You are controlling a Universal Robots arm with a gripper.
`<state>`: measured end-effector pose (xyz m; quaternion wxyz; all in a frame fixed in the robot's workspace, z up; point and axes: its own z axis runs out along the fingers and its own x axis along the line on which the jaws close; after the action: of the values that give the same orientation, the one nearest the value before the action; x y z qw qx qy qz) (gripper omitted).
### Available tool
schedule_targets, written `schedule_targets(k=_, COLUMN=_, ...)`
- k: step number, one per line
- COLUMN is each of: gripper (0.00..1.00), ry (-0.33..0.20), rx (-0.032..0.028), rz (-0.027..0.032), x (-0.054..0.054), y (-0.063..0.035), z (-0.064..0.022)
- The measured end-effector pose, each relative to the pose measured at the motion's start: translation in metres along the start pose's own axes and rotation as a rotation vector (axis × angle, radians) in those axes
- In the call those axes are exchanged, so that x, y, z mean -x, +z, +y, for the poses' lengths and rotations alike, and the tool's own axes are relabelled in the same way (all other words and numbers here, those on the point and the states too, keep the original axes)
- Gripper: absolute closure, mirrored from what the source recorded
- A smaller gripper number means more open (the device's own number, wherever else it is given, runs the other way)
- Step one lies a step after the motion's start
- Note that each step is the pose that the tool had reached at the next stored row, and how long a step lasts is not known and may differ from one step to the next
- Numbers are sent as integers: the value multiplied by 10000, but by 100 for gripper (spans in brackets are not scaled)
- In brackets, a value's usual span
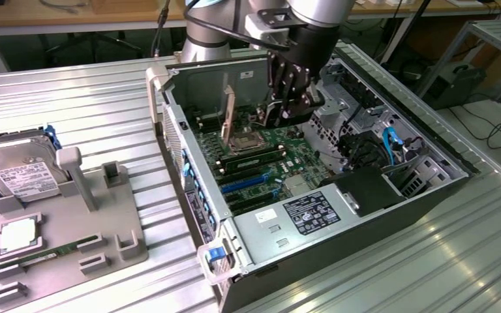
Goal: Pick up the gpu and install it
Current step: 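Insert the gpu into the slot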
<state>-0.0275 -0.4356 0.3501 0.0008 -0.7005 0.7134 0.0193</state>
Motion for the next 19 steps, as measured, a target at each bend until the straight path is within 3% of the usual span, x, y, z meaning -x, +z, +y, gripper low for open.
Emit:
schedule_targets(k=7, gripper=73, ry=-161, rx=4, rz=3, x=-13, y=46, z=51)
schedule_targets(k=16, gripper=73, ry=-179, rx=2, rz=5, x=-33, y=131, z=56)
schedule_targets(k=19, gripper=73, ry=-186, rx=2, rz=1, x=-70, y=155, z=108)
